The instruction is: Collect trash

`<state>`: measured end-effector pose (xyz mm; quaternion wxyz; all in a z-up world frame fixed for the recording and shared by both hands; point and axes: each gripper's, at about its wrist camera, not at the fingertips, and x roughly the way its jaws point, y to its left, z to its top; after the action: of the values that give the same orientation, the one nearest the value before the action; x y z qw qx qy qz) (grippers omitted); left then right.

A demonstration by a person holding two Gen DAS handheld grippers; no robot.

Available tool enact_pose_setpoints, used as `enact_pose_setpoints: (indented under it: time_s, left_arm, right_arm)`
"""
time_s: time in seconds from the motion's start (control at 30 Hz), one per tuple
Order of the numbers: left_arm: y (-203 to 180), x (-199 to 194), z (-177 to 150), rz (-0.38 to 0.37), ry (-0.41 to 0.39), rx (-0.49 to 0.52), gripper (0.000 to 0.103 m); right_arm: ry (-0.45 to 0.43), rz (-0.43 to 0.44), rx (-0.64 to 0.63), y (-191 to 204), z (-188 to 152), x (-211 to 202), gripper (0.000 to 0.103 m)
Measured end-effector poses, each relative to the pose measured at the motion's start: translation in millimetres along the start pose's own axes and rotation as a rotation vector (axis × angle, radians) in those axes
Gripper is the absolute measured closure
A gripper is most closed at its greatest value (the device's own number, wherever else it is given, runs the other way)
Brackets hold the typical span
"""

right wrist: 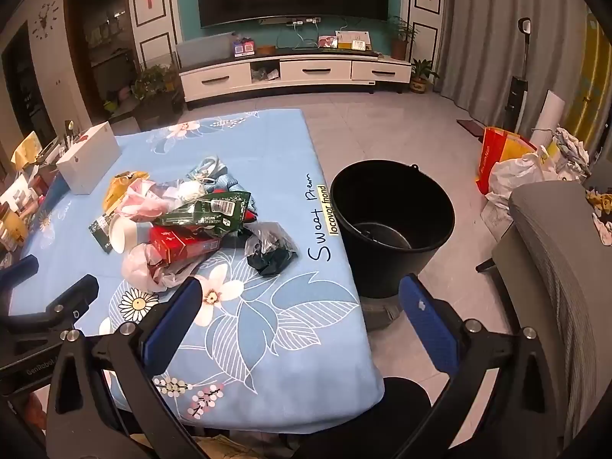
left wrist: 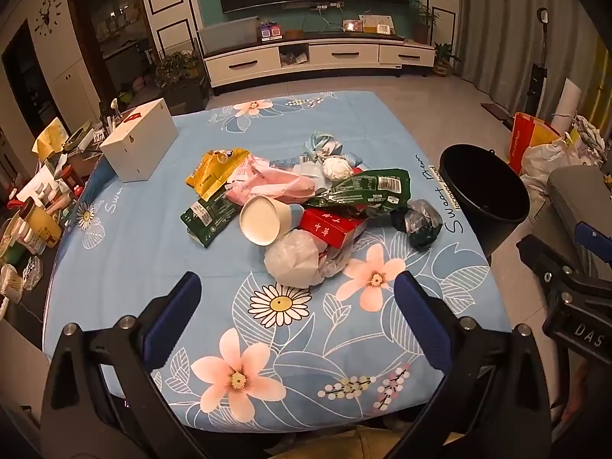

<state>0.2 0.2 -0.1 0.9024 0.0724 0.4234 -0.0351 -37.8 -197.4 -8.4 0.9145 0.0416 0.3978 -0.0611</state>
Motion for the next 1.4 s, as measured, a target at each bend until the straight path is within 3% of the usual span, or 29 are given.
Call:
enact_pose_setpoints:
  time_s: [1.4]
  left_arm:
    - [-7.2, 0.4, 1.8, 0.000, -0.005, 0.006, 0.002]
  right_arm:
    - [-0.007, -0.014, -0.002, -1.1, 2.0, -6.9, 0.003]
